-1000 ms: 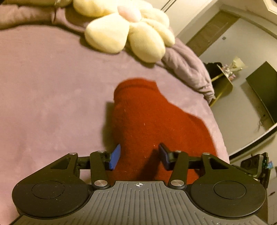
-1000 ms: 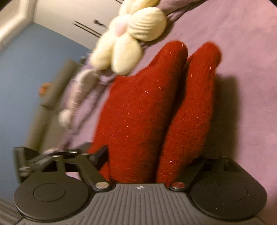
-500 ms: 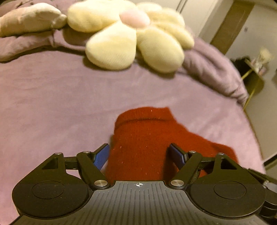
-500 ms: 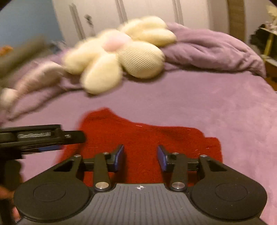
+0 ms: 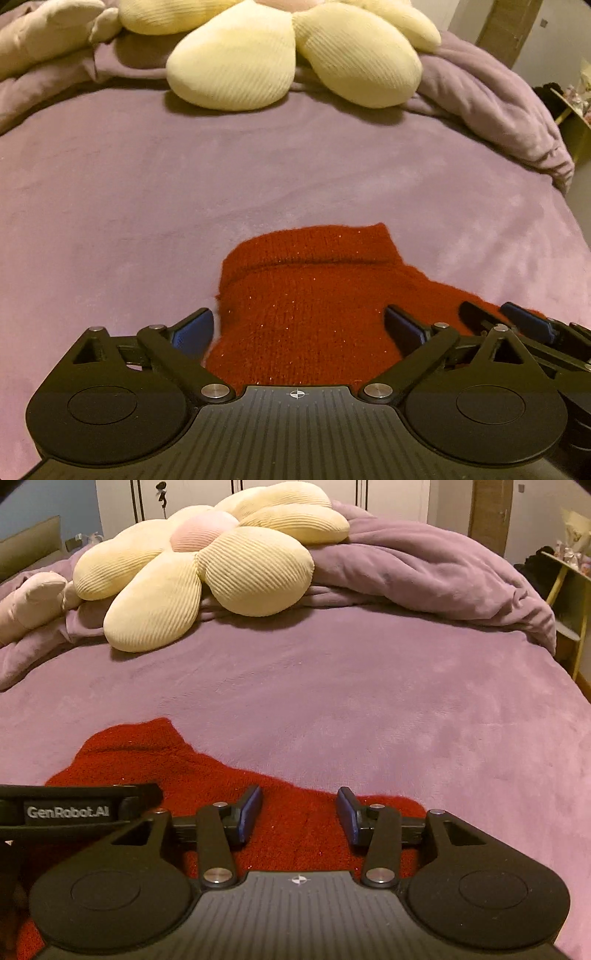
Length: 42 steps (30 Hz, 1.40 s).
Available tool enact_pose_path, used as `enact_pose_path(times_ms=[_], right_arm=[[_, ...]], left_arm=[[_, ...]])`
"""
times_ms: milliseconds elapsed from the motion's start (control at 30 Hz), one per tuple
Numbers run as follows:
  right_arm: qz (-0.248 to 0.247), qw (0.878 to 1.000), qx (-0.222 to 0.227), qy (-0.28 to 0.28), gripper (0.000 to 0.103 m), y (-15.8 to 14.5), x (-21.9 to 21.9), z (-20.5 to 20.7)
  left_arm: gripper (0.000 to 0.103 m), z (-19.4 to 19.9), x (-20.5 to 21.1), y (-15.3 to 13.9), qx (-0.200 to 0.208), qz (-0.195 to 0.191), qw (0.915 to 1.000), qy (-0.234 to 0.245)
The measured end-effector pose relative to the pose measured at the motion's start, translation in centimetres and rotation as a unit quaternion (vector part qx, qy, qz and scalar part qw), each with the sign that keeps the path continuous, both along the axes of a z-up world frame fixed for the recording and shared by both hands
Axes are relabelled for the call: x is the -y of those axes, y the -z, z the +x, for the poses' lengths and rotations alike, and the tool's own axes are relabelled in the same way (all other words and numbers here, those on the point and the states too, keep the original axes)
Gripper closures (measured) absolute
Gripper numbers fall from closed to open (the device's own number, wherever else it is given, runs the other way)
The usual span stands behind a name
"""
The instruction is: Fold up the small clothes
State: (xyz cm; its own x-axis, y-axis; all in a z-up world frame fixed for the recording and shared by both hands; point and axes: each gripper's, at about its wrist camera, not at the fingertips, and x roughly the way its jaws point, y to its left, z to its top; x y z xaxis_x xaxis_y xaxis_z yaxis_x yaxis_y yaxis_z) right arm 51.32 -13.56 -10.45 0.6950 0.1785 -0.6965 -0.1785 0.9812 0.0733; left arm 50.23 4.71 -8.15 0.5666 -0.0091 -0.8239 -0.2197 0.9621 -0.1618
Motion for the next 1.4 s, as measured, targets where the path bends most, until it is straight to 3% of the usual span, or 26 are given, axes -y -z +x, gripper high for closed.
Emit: enact_pose_path(times_ms=[100, 300, 533, 667, 767, 867, 933, 967, 1067, 1167, 1267, 1400], right_arm=[[0.001, 1.0, 0.015, -0.007, 0.055, -1.5, 0.2, -2.0], [-0.001, 0.999, 0.034, -0.028, 0.054, -3.9, 0.9, -7.2], [-0.046, 0.998, 0.039, -0.03, 0.05, -2.7, 0.5, -8.4], [-0.011, 0.997, 0.057, -0.043, 0.05, -4.8, 1.3, -12.9], [0.013, 0.997, 0.058, -0.043, 0.049, -4.4, 2.3, -17.0], [-0.02, 0.997, 0.058, -0.041, 0.043, -3.0, 2.3, -18.8], [-0.028, 0.998, 0.048, -0.036, 0.04, -2.1, 2.6, -18.7], [-0.032, 0.998, 0.047, -0.031, 0.032, -1.8, 3.0, -18.4], [0.003, 0.999, 0.026, -0.021, 0.023, -1.0, 4.8, -17.6], [0.02, 1.0, 0.015, -0.014, 0.023, -1.2, 5.5, -17.7], [-0.018, 0.999, 0.037, -0.013, 0.024, -2.1, 4.9, -19.4], [-0.021, 0.998, 0.053, -0.011, 0.042, -2.8, 5.1, -22.2]], left_arm=[[0.002, -2.1, -0.6, -1.6, 0.016, -0.021, 0.9996, 0.006], [0.003, -5.2, -1.4, -3.9, 0.035, -0.029, 0.999, 0.0], [0.003, -6.9, -0.6, -4.3, 0.024, -0.004, 0.9995, 0.023], [0.003, -11.3, -0.5, -6.1, 0.04, -0.004, 0.998, 0.048], [0.003, -14.3, 0.3, -5.9, 0.045, 0.002, 0.9963, 0.073], [0.002, -15.0, 1.0, -4.5, 0.035, 0.028, 0.9951, 0.088], [0.001, -15.1, 0.7, -4.1, 0.033, 0.018, 0.996, 0.081], [0.001, -15.0, 0.5, -4.0, 0.031, 0.014, 0.9964, 0.078], [0.001, -15.1, 0.5, -3.9, 0.025, 0.017, 0.9964, 0.079], [0.001, -15.8, 0.6, -4.5, 0.023, 0.021, 0.9967, 0.075], [0.001, -17.0, 0.2, -5.1, 0.026, 0.026, 0.9967, 0.072], [0.002, -19.8, -0.3, -5.3, 0.036, 0.045, 0.9958, 0.071]])
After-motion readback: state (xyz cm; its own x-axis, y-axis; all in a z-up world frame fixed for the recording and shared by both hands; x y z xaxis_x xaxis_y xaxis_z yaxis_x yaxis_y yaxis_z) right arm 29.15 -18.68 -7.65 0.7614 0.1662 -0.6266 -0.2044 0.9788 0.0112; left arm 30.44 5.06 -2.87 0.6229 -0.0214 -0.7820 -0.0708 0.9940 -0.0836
